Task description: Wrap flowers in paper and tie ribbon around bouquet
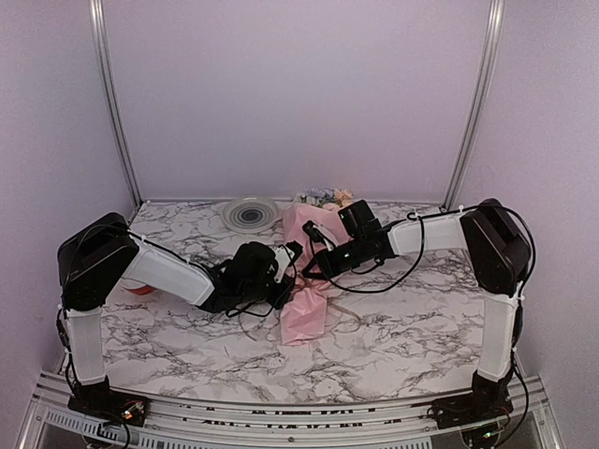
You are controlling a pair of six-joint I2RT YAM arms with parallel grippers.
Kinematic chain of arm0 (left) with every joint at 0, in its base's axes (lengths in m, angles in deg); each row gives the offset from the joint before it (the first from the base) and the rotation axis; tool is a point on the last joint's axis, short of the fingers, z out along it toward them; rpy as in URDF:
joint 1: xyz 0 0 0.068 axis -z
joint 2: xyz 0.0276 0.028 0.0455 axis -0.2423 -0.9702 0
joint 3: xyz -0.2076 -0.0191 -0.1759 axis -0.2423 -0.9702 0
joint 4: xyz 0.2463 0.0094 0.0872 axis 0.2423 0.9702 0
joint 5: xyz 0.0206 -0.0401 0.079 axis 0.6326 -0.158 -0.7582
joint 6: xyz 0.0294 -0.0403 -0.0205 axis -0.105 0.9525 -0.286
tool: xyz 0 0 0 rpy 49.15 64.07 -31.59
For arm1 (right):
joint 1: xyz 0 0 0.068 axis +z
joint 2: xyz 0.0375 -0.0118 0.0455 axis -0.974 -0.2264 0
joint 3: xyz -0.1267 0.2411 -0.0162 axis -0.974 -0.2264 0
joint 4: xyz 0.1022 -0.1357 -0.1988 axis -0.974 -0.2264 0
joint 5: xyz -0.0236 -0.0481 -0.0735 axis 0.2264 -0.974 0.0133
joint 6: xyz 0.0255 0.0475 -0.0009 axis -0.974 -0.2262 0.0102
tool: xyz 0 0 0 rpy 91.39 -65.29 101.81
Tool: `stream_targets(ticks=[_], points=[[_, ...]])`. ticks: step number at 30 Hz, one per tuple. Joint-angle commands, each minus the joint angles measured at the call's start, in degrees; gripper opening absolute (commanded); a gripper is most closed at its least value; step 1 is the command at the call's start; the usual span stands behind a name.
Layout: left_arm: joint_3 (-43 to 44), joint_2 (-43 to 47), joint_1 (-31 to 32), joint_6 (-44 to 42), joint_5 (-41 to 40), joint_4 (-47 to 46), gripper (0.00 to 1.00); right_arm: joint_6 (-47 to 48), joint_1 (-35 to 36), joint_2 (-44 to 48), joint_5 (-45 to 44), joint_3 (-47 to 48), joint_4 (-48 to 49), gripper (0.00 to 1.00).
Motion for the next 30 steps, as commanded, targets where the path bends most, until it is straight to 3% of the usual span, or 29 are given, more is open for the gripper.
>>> stream_targets(ticks=[1, 6, 30], points=[[-0.3, 1.4, -0.4, 0.5, -0.4, -1.8, 0.00, -0.5, 0.5, 0.7, 1.6, 0.3, 2.1, 0.00], [-0.7, 1.5, -0.4, 0.1, -2.3, -1.9, 0.06, -1.8, 0.5, 2.9, 3.1, -1.5, 3.9, 0.00], [-1.0, 1.6, -0.4, -0.3, -1.5, -2.0, 0.12, -0.6, 2.4, 7.1, 4.1, -8.9, 3.9, 0.00]])
